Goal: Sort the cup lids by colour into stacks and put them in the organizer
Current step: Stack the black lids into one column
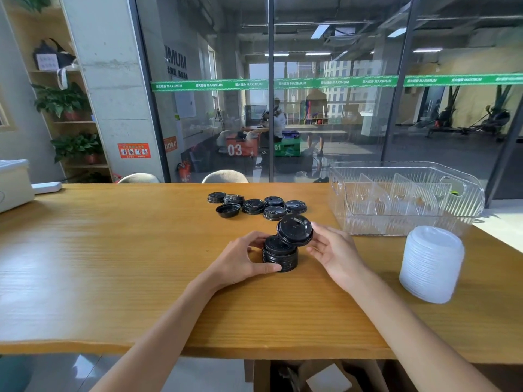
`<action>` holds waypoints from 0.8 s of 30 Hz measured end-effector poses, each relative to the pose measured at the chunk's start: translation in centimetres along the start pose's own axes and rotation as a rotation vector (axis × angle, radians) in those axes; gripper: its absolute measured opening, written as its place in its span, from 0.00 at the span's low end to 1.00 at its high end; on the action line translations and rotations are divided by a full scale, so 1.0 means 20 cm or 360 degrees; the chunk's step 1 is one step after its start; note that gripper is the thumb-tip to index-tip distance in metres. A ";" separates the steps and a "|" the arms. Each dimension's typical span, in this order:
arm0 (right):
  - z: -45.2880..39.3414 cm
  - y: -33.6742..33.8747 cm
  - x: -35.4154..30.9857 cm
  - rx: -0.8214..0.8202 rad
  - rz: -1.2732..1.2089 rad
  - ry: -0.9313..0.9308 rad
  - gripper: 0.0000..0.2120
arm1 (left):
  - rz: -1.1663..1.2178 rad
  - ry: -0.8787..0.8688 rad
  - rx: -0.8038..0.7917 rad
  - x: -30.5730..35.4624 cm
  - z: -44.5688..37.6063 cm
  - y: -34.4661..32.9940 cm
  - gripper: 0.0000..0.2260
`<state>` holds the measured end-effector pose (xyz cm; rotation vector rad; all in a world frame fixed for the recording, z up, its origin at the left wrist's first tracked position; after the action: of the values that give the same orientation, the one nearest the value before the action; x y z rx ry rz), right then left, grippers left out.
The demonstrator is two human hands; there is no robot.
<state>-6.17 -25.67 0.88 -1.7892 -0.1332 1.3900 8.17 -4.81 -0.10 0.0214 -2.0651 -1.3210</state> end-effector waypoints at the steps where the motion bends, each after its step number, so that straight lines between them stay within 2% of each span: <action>1: -0.01 -0.01 0.00 -0.0011 0.0048 -0.0007 0.09 | 0.0003 -0.0004 -0.0002 0.00 0.00 0.00 0.39; 5: -0.04 -0.04 0.02 -0.0031 0.0348 -0.0012 0.10 | 0.0022 -0.0019 -0.0002 0.00 0.00 0.00 0.41; 11: -0.08 -0.07 0.07 -0.0081 0.0682 0.0027 0.09 | 0.0055 -0.0057 0.0008 0.01 0.00 0.00 0.49; 13: -0.09 -0.07 0.08 -0.0107 0.0804 0.0071 0.09 | 0.0090 -0.0049 -0.0024 0.02 0.01 0.00 0.45; 17: -0.07 -0.07 0.08 -0.0153 0.1008 0.0173 0.12 | 0.0097 -0.0048 -0.0042 0.03 0.01 0.01 0.29; 22: -0.02 -0.06 0.06 -0.0288 0.1249 0.0293 0.12 | 0.0056 -0.0063 0.0005 0.02 0.00 0.00 0.27; 24: 0.00 -0.05 0.04 -0.0384 0.1348 0.0281 0.17 | 0.0077 -0.0061 0.0023 0.02 0.00 0.00 0.26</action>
<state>-5.47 -24.59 0.86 -2.2868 0.6479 1.8182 7.86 -4.88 0.16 -0.0475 -2.0943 -1.2868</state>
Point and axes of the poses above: each hand's wrist, its own z-axis away from the middle knuckle, its own y-axis out of the back of the hand, x = y × z, the point moved 1 cm from there along -z, towards the middle knuckle, and after that the axes turned 12 degrees about -z, right-handed, at the moved point
